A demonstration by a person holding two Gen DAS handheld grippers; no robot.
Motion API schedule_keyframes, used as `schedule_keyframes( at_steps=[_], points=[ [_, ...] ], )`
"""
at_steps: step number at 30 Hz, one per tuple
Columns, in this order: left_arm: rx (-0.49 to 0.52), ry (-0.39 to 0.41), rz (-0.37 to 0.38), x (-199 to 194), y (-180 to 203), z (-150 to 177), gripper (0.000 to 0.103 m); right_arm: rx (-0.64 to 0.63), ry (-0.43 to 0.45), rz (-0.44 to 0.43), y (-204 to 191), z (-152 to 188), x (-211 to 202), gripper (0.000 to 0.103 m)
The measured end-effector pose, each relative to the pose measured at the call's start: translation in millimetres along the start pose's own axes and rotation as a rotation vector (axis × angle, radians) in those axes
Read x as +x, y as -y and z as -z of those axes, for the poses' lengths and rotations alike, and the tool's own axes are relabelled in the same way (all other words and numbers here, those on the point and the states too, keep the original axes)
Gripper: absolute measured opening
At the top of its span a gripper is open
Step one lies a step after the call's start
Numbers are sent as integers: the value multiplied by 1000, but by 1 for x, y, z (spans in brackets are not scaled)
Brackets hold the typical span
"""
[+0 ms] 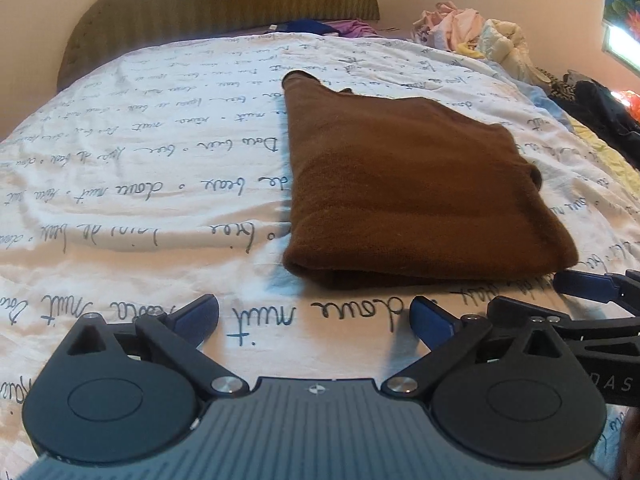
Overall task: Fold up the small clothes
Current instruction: 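Open the right gripper and withdraw both tools from the sweater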
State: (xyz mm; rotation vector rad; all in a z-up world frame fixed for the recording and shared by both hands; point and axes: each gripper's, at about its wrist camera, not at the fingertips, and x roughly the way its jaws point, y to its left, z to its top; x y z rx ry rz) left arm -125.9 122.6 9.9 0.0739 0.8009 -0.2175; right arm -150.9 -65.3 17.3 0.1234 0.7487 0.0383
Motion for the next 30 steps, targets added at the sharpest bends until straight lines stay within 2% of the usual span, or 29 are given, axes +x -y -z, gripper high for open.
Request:
schedule_keyframes(
  at_steps=[3,4,10,15,30],
  points=[
    [-6,0,-10,4,-7,-1,101,8,3,36,-1,3,10,102],
    [-1,0,-20,6,-9,-1,101,0,5,37,-2,4,12,103],
    [-5,6,-26,12,-13,1,103,-51,8,54,-6,7,14,103],
    [-3,10,-29,13,-12,2,103,-45,38,66,-8,12,12,103],
    [4,23,-34,14,-13,3,103,-25,34,52,-5,9,14,103]
  ],
)
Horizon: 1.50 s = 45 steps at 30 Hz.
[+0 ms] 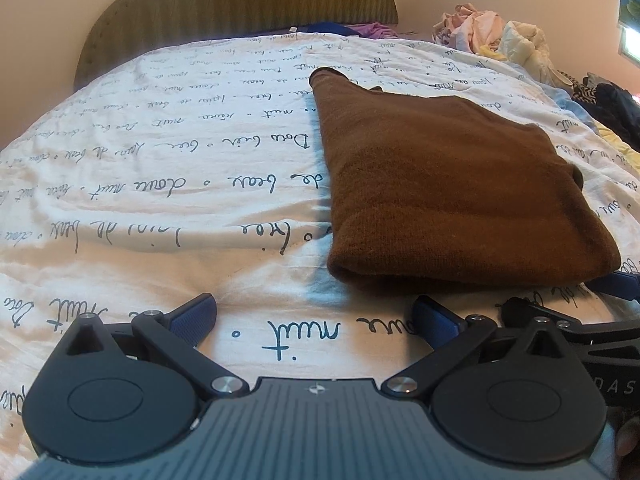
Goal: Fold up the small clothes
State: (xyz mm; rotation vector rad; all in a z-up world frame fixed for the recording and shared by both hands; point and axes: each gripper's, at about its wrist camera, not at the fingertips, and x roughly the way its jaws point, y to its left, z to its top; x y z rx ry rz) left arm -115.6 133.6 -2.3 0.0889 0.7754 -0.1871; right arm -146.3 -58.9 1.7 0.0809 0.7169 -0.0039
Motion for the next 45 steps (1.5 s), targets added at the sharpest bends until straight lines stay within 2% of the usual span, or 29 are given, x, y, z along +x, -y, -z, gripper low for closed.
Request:
schedule_keyframes(
  at_steps=[4,7,10,12,14,16,17,19,20,21,23,26,28,32,33,35,37,42,44,45],
  points=[
    [24,-25,6,-1,1,-3,103,-30,-29,-8,-2,1,-3,103],
    [39,-11,21,-14,-1,-7,103,-99,-56,-7,-4,-2,-8,103],
    [28,100,16,-37,-2,-22,103,-119,32,36,-1,-15,-26,103],
    [11,114,66,-39,-2,-46,103,-120,95,95,3,-30,-30,103],
    [8,129,107,-32,1,-72,103,-176,103,129,7,-50,-18,103],
    [-18,147,186,-17,3,-98,103,-177,133,132,19,-70,-3,103],
    [-27,137,183,-8,5,-110,103,-152,138,104,29,-83,5,103],
    [-71,122,259,13,5,-132,103,-91,116,32,47,-105,20,103],
    [-93,109,272,22,5,-141,103,-44,108,-47,59,-117,27,103],
    [-111,93,307,33,5,-151,103,-4,93,-107,68,-126,35,103],
    [-182,71,426,53,-2,-166,103,39,61,-188,78,-141,48,103],
    [-265,-13,545,86,-7,-183,103,18,27,-314,78,-150,66,103],
    [-242,-46,580,104,-3,-189,103,-3,-27,-345,73,-149,85,103],
    [-182,-153,468,139,4,-183,102,-15,-155,-292,73,-134,123,103],
    [-163,-164,434,146,3,-177,102,-18,-134,-304,75,-131,123,103],
    [-107,-121,424,146,2,-167,103,-17,-127,-303,79,-124,120,103],
    [-35,-115,391,143,9,-162,103,-53,-123,-269,76,-122,115,103],
    [-87,-123,323,122,0,-167,103,-46,-72,-195,71,-127,81,103],
    [-96,-92,382,107,-2,-164,103,-54,-74,-219,66,-128,81,103],
    [-93,-84,387,100,0,-162,103,-60,-92,-216,64,-126,83,103]
  ],
)
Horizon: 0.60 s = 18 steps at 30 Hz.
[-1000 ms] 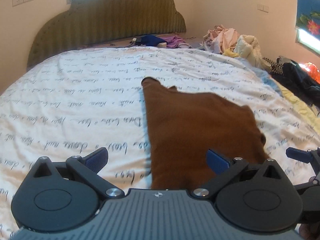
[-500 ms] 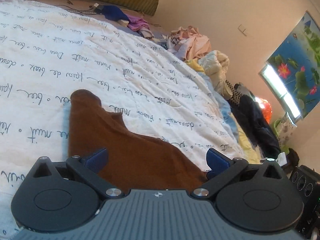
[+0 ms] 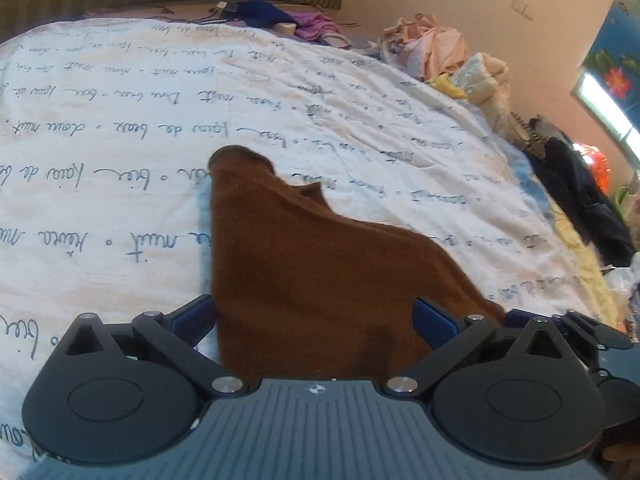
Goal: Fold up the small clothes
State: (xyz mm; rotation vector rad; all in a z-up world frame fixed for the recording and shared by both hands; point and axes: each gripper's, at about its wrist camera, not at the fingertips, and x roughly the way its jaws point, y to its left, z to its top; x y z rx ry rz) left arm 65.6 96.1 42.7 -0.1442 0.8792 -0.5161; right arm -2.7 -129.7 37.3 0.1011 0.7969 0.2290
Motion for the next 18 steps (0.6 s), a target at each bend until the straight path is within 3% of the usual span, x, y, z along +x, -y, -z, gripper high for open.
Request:
schedule_keyframes(
  at_steps=[2,4,6,8,11,14,18],
  points=[
    [7,5,-4,-7,5,8,103,-14,-36,23,-5,8,11,103],
    [14,-41,-15,-2,10,20,100,-32,5,40,-8,16,10,103],
    [47,-61,-97,3,11,34,87,23,-22,50,-6,18,8,103],
    [-11,-61,-58,4,0,45,84,8,-26,55,-11,23,2,98],
    [-12,-53,-58,-8,-2,52,73,1,-20,54,-16,28,-12,87],
    [-17,-38,-52,-30,3,54,65,32,42,49,-20,28,-39,87],
    [7,7,-50,-59,19,68,66,-26,52,59,-37,40,-55,87]
  ],
)
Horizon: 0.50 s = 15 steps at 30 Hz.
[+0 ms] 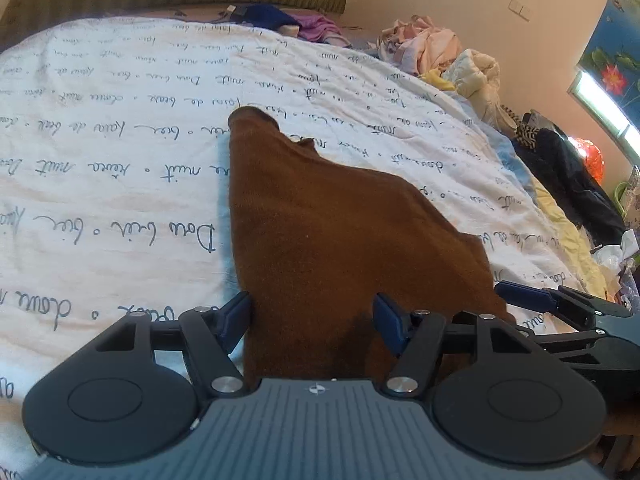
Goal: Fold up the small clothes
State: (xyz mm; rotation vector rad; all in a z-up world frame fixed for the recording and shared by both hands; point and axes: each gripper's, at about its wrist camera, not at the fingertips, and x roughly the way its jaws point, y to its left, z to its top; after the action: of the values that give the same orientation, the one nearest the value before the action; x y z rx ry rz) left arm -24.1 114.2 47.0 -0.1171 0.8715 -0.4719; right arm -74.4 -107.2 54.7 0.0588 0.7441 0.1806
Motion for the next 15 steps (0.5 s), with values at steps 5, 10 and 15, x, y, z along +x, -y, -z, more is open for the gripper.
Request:
schedule_keyframes(
  at_steps=[5,10,15],
  points=[
    [60,-42,-53,7,7,32,71,-7,-119,15,-6,29,25,88],
    [89,-28,-72,5,4,55,78,27,-96,26,-6,41,15,89],
    [93,-22,-78,-3,4,65,78,27,-105,34,-8,46,6,90]
  ],
)
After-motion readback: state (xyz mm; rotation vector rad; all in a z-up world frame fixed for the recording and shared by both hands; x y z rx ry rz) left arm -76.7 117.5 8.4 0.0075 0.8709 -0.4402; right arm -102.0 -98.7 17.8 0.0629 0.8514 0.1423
